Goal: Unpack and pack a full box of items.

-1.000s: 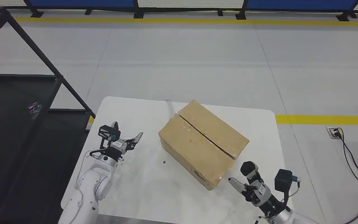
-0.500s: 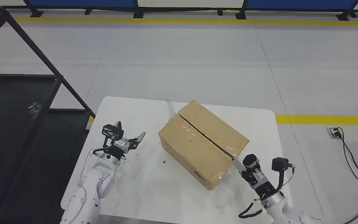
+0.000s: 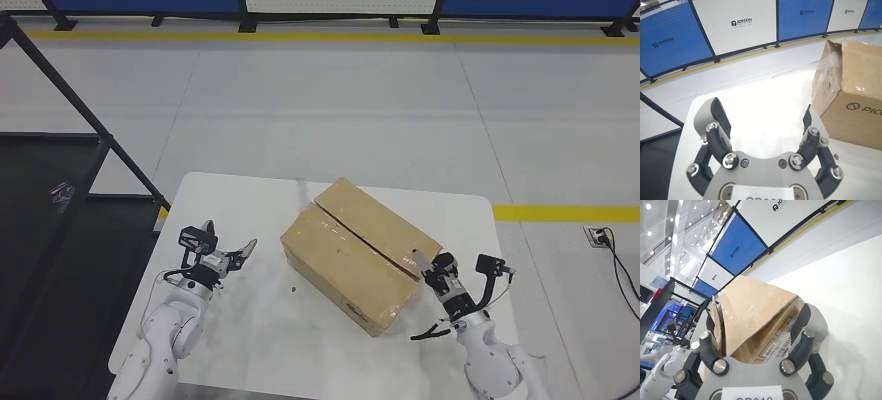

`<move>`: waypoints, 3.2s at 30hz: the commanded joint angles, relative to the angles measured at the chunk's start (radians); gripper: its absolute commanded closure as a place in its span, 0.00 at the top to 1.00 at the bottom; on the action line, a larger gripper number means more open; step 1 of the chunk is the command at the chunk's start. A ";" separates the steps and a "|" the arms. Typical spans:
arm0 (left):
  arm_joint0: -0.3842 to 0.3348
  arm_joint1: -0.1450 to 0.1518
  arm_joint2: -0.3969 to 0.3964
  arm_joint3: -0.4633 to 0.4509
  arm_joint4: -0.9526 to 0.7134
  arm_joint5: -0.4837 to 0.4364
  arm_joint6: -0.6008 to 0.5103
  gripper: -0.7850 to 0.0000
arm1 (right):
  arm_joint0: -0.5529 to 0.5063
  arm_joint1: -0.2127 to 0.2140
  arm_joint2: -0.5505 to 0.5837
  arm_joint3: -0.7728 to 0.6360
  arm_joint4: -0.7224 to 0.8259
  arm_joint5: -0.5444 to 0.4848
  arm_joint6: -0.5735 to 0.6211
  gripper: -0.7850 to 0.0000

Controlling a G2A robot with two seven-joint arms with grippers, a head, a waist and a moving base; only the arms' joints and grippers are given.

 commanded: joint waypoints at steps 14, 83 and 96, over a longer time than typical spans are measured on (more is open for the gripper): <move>0.010 0.004 -0.018 0.016 -0.008 0.008 0.007 1.00 | 0.140 -0.012 -0.072 0.086 0.011 -0.010 0.069 1.00; 0.059 0.005 0.051 -0.027 0.091 -0.026 0.044 1.00 | 0.146 -0.028 -0.043 0.107 0.068 -0.075 -0.101 1.00; 0.107 0.009 0.068 -0.089 0.124 -0.057 0.034 1.00 | 0.169 -0.027 -0.039 0.120 0.068 -0.116 -0.058 1.00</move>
